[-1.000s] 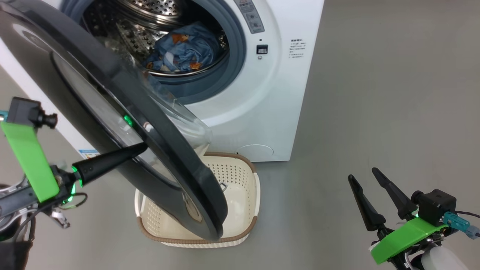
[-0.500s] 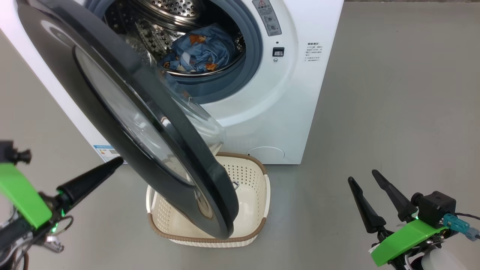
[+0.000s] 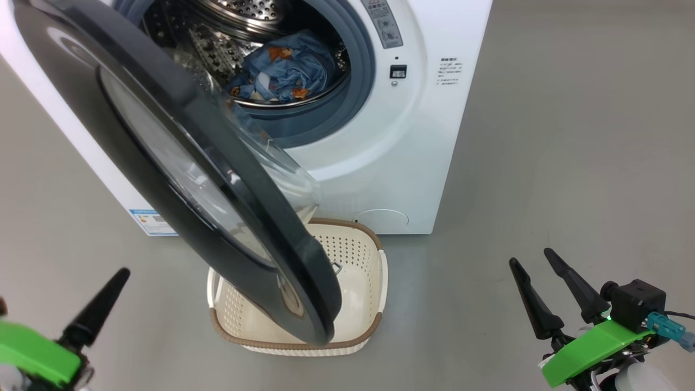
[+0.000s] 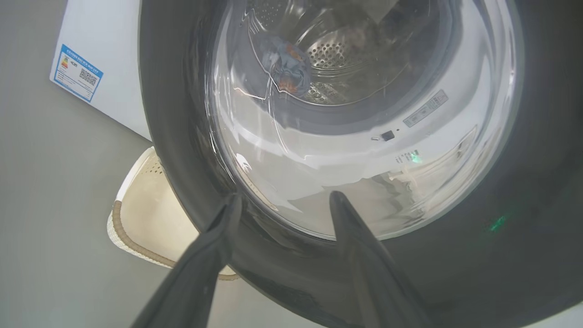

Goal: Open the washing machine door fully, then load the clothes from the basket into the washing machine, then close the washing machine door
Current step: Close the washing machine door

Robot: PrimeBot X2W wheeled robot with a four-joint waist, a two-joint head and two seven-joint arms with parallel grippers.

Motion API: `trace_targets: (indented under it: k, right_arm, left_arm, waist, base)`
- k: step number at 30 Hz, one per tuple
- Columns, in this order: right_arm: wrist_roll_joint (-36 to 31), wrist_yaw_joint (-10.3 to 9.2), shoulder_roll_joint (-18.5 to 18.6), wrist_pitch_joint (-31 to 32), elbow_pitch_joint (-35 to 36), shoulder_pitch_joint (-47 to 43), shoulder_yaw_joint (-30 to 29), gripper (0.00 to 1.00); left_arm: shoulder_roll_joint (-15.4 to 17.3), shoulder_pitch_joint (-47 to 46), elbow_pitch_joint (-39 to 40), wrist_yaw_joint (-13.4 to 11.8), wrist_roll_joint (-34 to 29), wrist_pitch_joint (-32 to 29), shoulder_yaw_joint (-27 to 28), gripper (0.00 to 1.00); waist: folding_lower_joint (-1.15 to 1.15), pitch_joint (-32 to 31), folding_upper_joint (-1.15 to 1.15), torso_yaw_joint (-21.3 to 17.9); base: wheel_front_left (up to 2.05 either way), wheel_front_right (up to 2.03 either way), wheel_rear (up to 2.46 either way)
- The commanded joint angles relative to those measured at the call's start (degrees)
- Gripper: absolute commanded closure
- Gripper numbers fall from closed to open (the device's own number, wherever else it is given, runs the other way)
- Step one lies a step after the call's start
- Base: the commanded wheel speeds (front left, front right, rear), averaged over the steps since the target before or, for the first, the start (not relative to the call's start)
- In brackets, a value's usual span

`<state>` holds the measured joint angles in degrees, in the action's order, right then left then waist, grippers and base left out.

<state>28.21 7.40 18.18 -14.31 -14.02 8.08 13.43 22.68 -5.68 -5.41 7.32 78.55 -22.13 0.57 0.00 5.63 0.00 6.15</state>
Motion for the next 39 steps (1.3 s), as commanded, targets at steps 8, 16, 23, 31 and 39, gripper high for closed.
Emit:
trace_targets:
  k: [8,16,23,31,39]
  right_arm:
    - [-0.5,0.09,0.8,-0.7,1.3,-1.5,0.1,0.0]
    - [-0.4,0.09,0.8,-0.7,1.3,-2.9,-1.1,0.0]
    - [-0.5,0.09,0.9,-0.7,1.5,-4.3,-2.5,0.0]
    - [-0.6,0.09,0.8,-0.7,1.9,-5.2,-4.0,0.0]
    - [-0.8,0.09,0.4,-0.7,1.9,-5.4,-4.5,0.0]
  left_arm:
    - [4.7,4.1,-0.8,0.2,-4.2,17.8,-3.9,0.0]
    - [8.9,5.3,-5.8,0.2,-10.6,35.6,-13.2,0.0]
    - [6.0,4.7,-8.5,0.2,-25.1,37.1,-8.7,0.0]
    - [0.3,6.7,-5.5,0.2,-42.7,37.1,-1.1,0.0]
    - [-4.2,8.4,-4.3,0.2,-51.8,37.1,3.1,0.0]
  waist:
    - [0.0,-0.4,0.0,-1.7]
    - [0.0,-0.8,0.0,-3.2]
    - [0.0,-1.2,0.0,-5.3]
    - [0.0,-1.0,0.0,-7.0]
    - [0.0,-0.8,0.0,-7.7]
  base:
    - [0.0,0.0,0.0]
    - [0.0,0.0,0.0]
    - [0.0,0.0,0.0]
    - [0.0,0.0,0.0]
    - [0.0,0.0,0.0]
